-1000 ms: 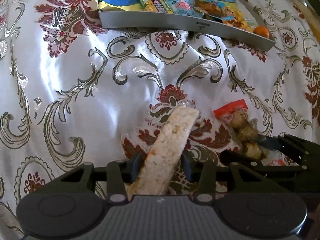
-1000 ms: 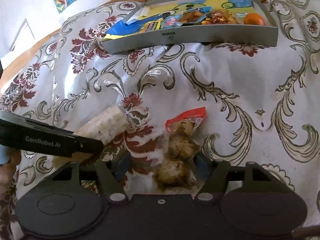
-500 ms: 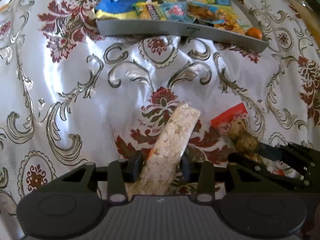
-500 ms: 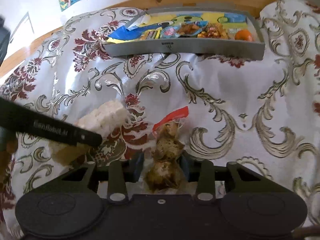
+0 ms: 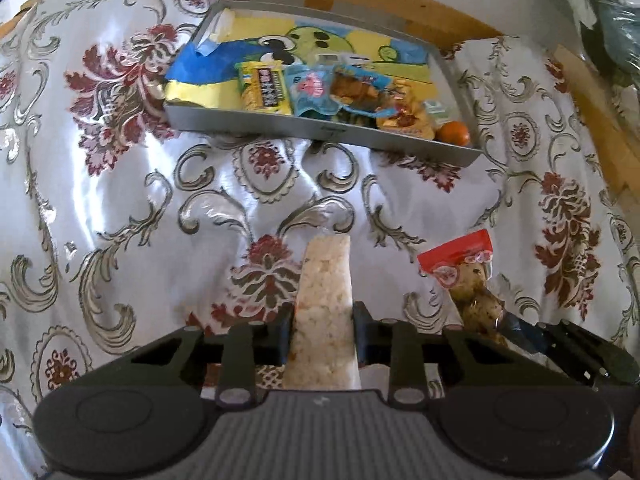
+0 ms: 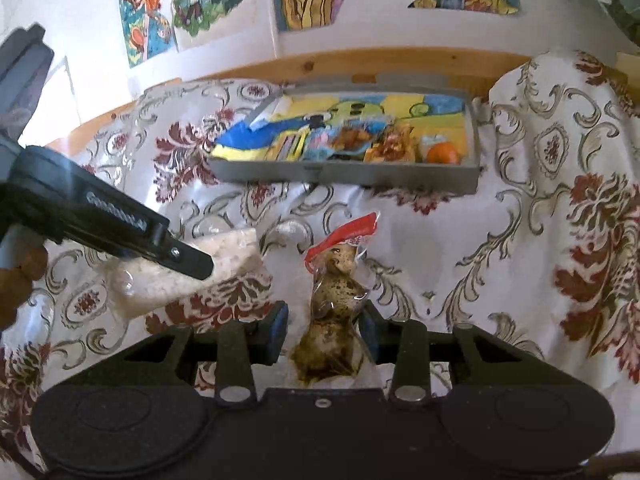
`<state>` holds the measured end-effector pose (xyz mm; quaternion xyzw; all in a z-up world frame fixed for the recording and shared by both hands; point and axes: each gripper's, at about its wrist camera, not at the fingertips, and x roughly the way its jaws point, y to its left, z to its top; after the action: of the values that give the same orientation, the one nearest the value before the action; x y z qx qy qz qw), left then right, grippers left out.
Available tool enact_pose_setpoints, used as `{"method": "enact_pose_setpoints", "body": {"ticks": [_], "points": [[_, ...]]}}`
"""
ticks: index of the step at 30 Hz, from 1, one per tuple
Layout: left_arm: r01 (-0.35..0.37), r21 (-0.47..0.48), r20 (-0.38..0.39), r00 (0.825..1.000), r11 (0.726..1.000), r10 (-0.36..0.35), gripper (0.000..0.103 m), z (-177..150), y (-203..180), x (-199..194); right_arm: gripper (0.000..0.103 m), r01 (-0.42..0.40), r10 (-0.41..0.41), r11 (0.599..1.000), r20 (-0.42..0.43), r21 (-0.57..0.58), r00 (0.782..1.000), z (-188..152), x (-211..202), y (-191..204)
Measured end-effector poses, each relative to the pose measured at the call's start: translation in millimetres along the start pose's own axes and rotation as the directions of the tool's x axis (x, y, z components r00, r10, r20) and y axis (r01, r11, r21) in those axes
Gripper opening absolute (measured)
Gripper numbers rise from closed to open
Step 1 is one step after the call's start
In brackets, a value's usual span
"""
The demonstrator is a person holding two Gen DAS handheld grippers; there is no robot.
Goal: Organize snacks
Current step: 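Carry the rice-cake bar and brown snack bag to the grey tray and lower them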
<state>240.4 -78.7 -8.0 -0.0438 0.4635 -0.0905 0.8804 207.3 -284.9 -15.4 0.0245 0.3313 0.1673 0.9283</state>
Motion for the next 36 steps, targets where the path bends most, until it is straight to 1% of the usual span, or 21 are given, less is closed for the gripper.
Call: {"method": "enact_pose_setpoints", "body": {"ticks": [2, 6, 8, 12, 14, 16, 20, 23, 25, 27, 29, 30, 33, 36], "points": [[0.003, -0.013, -0.002, 1.0, 1.0, -0.003, 0.033, -1, -2, 0, 0.04, 0.002, -0.002, 1.0, 0.009, 0.0, 1.0, 1, -4, -3], [0.033, -0.018, 0.007, 0.999, 0.999, -0.033, 0.033, 2, -5, -5, 0.04, 0.003, -0.003, 1.0, 0.022, 0.003, 1.0, 3, -8, -8], [0.028, -0.009, 0.019, 0.999, 1.0, -0.028, 0.033, 8, -8, -9, 0.04, 0.004, -0.004, 1.0, 0.027, -0.001, 1.0, 8, -7, -11], [-0.026, 0.064, 0.073, 0.997, 0.998, 0.021, 0.033, 33, -18, -19, 0.04, 0.006, -0.004, 0.999, 0.053, -0.039, 0.999, 26, -3, -18], [-0.039, 0.087, 0.111, 0.993, 0.995, 0.029, 0.033, 51, -22, -22, 0.04, 0.008, -0.004, 0.998, 0.073, -0.059, 0.997, 40, 5, -23], [-0.039, 0.087, 0.155, 0.988, 0.995, 0.026, 0.033, 71, -24, -21, 0.04, 0.012, -0.005, 0.998, 0.098, -0.069, 0.995, 59, 16, -30], [-0.02, 0.074, 0.237, 0.972, 0.997, 0.002, 0.033, 115, -24, -8, 0.04, 0.01, 0.001, 0.998, 0.164, -0.064, 0.986, 99, 45, -44], [-0.008, 0.06, 0.31, 0.951, 0.998, -0.011, 0.033, 139, -21, 8, 0.041, 0.005, 0.003, 0.999, 0.21, -0.04, 0.978, 130, 69, -56], [-0.009, 0.053, 0.361, 0.932, 0.999, -0.011, 0.033, 148, -17, 20, 0.041, 0.005, 0.002, 0.999, 0.226, -0.033, 0.974, 147, 86, -61], [-0.013, 0.047, 0.418, 0.908, 0.999, -0.008, 0.033, 152, -11, 33, 0.041, 0.009, -0.003, 1.0, 0.243, -0.022, 0.97, 161, 102, -66], [-0.015, 0.042, 0.447, 0.895, 0.999, -0.005, 0.033, 154, -6, 46, 0.041, 0.009, -0.01, 1.0, 0.251, 0.006, 0.968, 171, 116, -72], [-0.015, 0.037, 0.454, 0.891, 0.999, -0.004, 0.033, 155, -4, 54, 0.041, 0.004, -0.01, 1.0, 0.251, 0.024, 0.968, 175, 123, -74], [-0.001, 0.024, 0.451, 0.892, 1.0, -0.01, 0.033, 161, 2, 73, 0.041, -0.003, -0.013, 0.998, 0.237, 0.065, 0.971, 181, 144, -79], [0.014, 0.011, 0.46, 0.888, 1.0, -0.017, 0.033, 166, 7, 84, 0.041, -0.005, -0.011, 0.997, 0.218, 0.071, 0.976, 184, 160, -78]]}}
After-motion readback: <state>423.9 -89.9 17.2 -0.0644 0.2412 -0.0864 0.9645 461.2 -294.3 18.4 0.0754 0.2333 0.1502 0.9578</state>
